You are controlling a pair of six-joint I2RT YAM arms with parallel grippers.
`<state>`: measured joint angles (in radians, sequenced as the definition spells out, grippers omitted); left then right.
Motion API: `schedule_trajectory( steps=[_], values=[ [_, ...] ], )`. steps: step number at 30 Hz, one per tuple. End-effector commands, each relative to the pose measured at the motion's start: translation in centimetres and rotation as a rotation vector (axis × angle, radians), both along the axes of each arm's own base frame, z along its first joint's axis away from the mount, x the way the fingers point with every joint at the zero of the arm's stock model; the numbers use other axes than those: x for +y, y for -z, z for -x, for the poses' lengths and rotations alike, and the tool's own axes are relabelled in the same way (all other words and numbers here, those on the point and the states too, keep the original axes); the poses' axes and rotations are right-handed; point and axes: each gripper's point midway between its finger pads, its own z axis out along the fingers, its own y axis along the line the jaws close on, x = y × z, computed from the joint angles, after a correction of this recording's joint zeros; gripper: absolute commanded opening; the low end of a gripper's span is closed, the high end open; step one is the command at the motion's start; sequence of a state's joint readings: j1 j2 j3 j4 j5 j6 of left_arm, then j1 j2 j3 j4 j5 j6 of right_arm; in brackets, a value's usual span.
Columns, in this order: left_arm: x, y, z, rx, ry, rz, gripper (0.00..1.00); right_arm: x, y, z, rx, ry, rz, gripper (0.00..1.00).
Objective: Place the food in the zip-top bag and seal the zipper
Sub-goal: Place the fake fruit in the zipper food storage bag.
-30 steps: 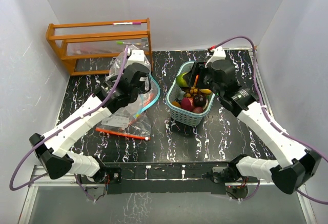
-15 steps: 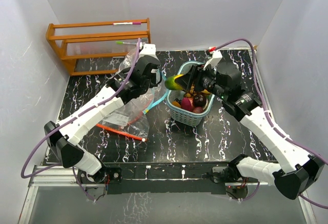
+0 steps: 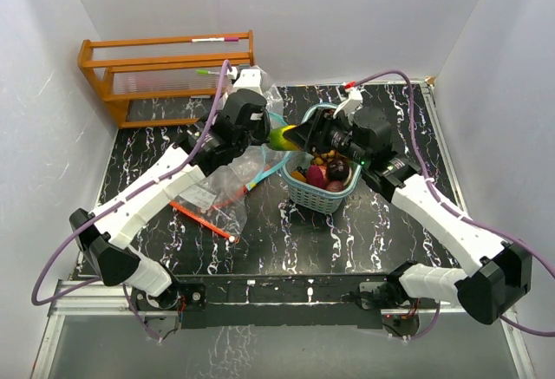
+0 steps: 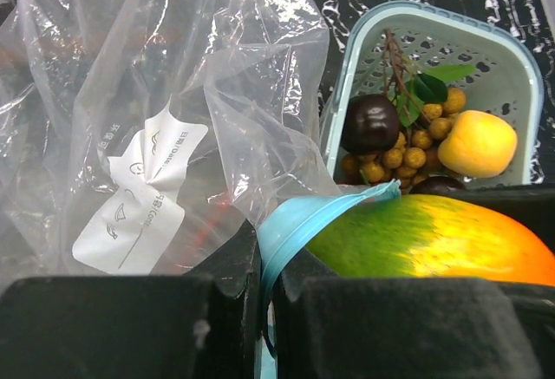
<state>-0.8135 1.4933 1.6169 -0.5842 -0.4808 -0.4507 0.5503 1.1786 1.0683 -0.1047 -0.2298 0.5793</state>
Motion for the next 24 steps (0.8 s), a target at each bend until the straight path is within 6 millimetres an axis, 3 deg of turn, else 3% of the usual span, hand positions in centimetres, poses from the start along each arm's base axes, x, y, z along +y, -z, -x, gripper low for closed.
schedule_trajectory(
  steps=[1, 12, 17, 21, 24],
  values=[
    [-0.8, -4.1, 1.0, -0.044, 0.037, 0.158, 0.0, 1.2, -3.4, -1.1, -0.103, 0.043, -0.097, 0.08],
    [-2.8, -6.2, 2.5, -0.025, 0.088, 0.38, 0.0, 3.8, -4.0, -1.8, -0.16, 0.245, -0.082, 0.08],
    [-2.3, -7.1, 3.6, -0.026, 0.093, 0.432, 0.0, 1.4, -3.7, -2.7, -0.168, 0.449, -0.069, 0.08],
    [-2.2, -6.0, 4.7, 0.024, 0.094, 0.483, 0.0, -0.6, -4.8, -3.2, -0.226, 0.555, -0.119, 0.08],
    [-2.4, -5.0, 5.6, 0.075, 0.096, 0.523, 0.0, -0.5, -5.7, -3.8, -0.264, 0.575, -0.14, 0.08]
  ],
)
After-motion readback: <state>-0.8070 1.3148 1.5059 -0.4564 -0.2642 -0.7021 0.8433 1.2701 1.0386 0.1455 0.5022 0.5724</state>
